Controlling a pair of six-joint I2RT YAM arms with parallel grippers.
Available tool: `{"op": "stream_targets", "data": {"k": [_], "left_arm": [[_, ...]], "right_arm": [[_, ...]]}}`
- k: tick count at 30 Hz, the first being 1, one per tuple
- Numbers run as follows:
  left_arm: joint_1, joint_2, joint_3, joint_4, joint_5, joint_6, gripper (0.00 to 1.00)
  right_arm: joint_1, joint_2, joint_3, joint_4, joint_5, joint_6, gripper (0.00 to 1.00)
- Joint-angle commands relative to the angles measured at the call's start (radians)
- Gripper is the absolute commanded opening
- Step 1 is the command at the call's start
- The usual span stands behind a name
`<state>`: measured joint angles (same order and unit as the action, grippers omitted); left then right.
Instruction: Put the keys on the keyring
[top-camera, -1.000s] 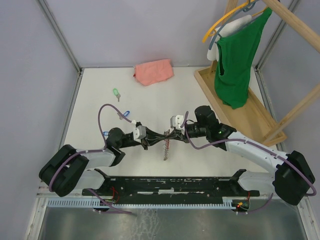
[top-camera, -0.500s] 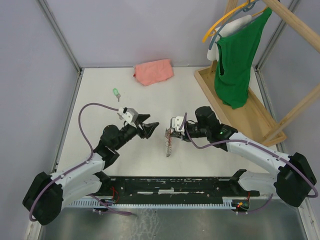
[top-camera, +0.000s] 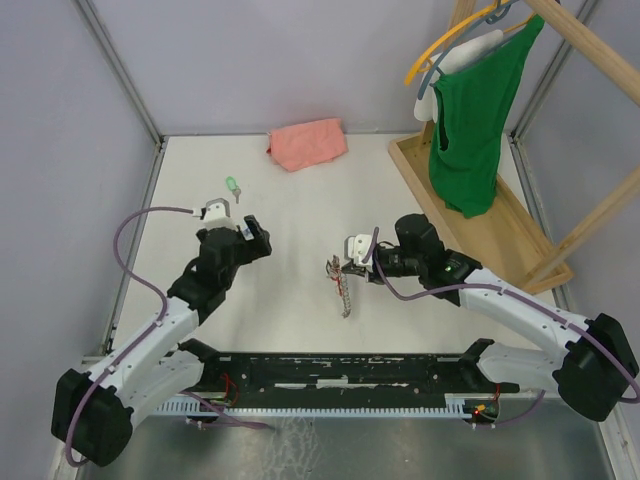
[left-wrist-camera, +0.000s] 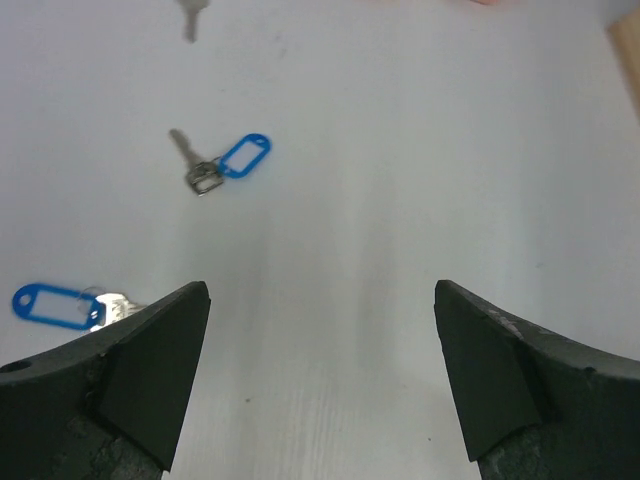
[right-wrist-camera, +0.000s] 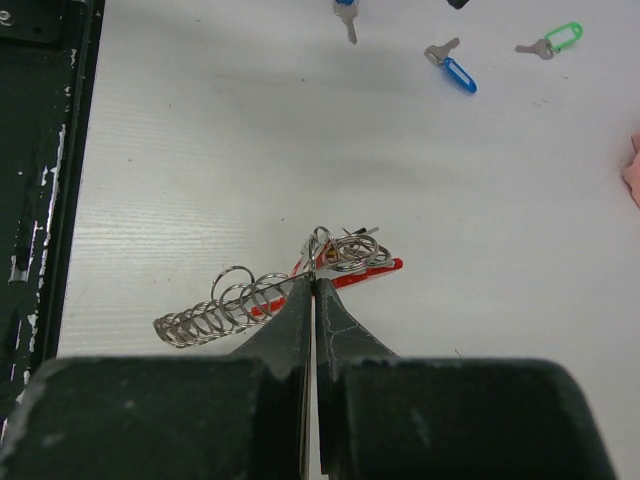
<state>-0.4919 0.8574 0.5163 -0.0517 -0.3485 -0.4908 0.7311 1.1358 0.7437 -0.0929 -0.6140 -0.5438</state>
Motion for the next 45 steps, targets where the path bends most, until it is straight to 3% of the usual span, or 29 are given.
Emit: {"op": "stream_targets", "data": {"k": [1,8,13,16,28,45], "left_arm": [[0.124,0.031,0.031,-0.143,-0.073,-0.18,0.99],[0.339,0.103,0.014,-0.156,0.043,-0.238,0.99],[0.419,0.17,0.025,-0.175,0.05,-0.218,1.0],[0.459,0.204,0.019,-0.169,0.062,-0.217,0.91],[0.484,0.312,0.021,-0.156,0.105,-0.203,0.58],[0.503,0.395,0.033,-0.091,0.109,-0.175,0.37]], "right_arm": [[0.004,-0.029,-0.002,0.047,-0.027,-0.002,0.01],[0.041,-0.084,-0.038,0.066,0.01,-0.031,0.01],[0.051,-0.1,-0.043,0.061,0.02,-0.037,0.01],[0.054,-0.101,-0.045,0.062,0.025,-0.04,0.01],[0.06,-0.109,-0.04,0.046,0.022,-0.043,0.01],[0.071,-0.114,-0.035,0.03,0.027,-0.049,0.01]]}}
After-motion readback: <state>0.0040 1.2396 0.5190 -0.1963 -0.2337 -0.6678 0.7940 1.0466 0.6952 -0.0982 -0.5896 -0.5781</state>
